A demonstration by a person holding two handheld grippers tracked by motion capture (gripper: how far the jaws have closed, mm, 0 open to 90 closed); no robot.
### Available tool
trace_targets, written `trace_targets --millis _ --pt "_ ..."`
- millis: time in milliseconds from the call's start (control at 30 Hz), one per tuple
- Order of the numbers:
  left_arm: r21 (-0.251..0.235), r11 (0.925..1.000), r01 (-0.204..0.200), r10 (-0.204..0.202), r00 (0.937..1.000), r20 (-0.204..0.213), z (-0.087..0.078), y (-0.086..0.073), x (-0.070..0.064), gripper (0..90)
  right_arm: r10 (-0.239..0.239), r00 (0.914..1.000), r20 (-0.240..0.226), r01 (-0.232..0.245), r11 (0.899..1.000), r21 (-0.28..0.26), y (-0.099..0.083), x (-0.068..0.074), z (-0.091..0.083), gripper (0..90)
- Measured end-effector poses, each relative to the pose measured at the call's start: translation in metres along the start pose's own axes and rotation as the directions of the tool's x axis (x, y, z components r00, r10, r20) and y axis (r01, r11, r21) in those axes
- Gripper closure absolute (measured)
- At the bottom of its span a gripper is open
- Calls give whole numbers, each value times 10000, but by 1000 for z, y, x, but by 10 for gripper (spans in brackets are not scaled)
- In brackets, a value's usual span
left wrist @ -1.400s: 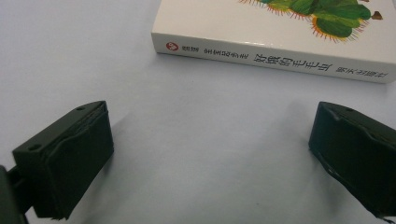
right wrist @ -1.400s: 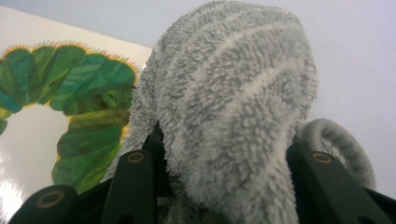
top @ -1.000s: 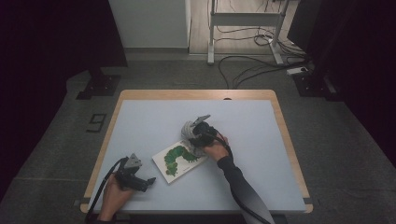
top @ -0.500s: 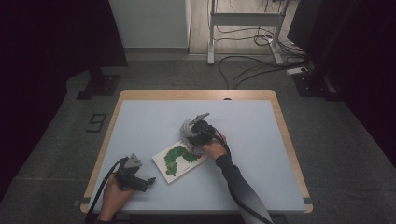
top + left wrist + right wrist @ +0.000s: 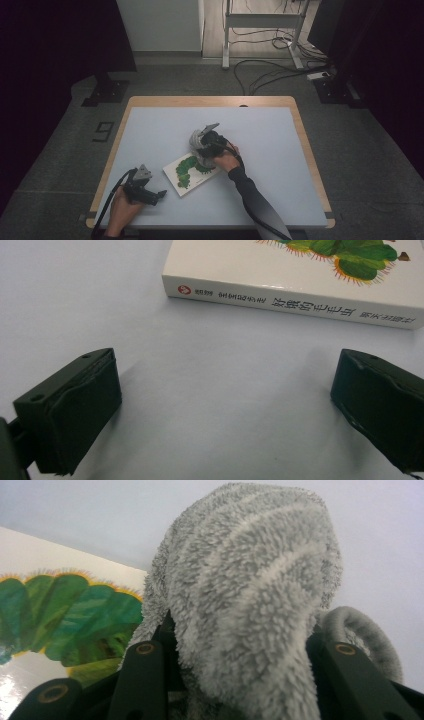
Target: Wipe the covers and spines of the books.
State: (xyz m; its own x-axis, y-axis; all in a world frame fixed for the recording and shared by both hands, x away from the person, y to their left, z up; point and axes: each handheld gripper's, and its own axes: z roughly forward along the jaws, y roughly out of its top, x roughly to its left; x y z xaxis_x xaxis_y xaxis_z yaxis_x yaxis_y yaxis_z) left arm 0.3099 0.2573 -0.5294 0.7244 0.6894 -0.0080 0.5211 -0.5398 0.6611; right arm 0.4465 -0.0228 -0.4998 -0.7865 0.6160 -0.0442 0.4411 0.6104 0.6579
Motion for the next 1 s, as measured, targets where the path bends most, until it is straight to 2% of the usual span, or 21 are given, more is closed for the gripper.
trace_targets --millis 433,533,1000 --pt "13 10000 -6 6 10000 -7 0 0 0 0 -552 9973 -488 545 9984 -166 7 26 5 548" --pt "-1 10000 7 -7 10000 14 0 0 0 0 -770 9950 -637 759 9969 -201 10 32 6 548" --pt "15 10000 -9 9 10000 0 0 0 0 0 -1195 9855 -1202 1155 9925 -391 19 60 12 547"
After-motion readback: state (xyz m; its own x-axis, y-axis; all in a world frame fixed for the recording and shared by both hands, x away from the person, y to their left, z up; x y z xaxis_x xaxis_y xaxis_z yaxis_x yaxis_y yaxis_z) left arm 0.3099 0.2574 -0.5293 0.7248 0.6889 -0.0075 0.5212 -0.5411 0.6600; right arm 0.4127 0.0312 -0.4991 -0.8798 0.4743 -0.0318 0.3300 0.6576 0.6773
